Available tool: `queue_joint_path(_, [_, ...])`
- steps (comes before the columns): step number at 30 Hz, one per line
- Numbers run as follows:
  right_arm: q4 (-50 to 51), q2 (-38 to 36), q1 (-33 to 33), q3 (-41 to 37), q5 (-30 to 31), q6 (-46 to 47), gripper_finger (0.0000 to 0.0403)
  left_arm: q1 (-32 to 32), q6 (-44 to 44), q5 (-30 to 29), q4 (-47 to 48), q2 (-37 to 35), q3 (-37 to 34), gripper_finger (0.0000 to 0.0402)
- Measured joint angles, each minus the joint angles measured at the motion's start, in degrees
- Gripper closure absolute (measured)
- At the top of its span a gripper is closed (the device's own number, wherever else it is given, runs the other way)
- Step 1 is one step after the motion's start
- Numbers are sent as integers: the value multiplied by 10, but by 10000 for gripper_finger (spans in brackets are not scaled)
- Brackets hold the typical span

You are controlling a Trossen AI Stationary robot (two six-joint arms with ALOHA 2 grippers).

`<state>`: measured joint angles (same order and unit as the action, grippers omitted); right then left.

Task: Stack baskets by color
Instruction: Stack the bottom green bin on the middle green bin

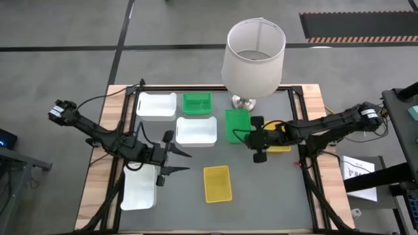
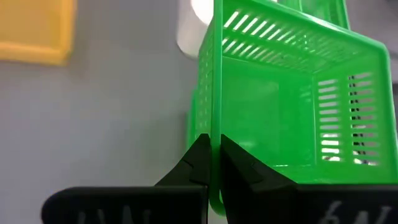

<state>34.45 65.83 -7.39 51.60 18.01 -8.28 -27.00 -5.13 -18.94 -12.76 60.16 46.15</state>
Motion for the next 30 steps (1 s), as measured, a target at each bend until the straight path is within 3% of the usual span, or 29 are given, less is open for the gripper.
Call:
queue_joint_path(8, [-55,15,39,-68,-4,-15,395,0,-17,-6,-12,1,-3,230])
queue_joint_path(18, [-70,43,48,-69,-4,-28,389,0,-18,-11,-20,1,-4,230])
queue_joint_path(30, [-67,47,52,-67,0,15,316,0,-17,-11,-18,5,-5,230])
